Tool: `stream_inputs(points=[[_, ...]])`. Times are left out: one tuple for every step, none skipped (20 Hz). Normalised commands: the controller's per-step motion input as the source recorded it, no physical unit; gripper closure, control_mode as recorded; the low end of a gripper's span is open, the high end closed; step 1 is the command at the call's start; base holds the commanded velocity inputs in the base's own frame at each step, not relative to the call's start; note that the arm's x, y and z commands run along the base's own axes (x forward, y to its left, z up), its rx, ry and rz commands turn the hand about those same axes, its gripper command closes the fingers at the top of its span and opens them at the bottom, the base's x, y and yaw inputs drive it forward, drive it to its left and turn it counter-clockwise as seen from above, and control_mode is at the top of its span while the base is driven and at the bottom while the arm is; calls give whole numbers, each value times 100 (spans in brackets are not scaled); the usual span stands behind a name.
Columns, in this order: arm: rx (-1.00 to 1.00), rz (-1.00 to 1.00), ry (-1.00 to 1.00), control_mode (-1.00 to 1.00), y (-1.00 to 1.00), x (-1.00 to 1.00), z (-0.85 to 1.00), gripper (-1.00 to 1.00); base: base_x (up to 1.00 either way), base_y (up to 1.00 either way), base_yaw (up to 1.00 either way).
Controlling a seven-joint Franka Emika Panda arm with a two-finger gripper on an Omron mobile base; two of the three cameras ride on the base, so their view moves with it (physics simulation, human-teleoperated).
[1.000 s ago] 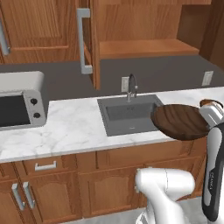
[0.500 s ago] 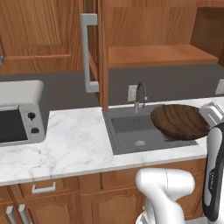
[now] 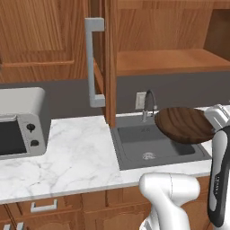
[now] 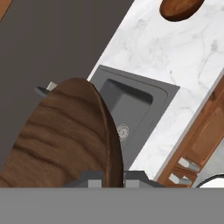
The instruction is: Pick up the bowls on the counter and stack them on top of one another in the open cabinet. Place the smaller bowl on top of the larger bowl.
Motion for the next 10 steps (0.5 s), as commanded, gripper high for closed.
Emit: stream_inputs(points=[[0,0,0,100,0,0,0,100,59,-15,5],[0,0,0,100,0,0,0,100,58,-15,5],[0,0,0,100,0,0,0,100,58,-14,5],[0,0,0,100,0,0,0,100,57,-13,6],[0,0,0,100,0,0,0,100,57,-13,6],[0,0,0,100,0,0,0,100,58,-13,6],[0,0,0,100,0,0,0,100,58,-14,5],[0,0,0,100,0,0,0,100,59,-15,5],[0,0,0,100,0,0,0,100,43,-18,9],[0,0,0,100,0,0,0,100,27,-16,16]])
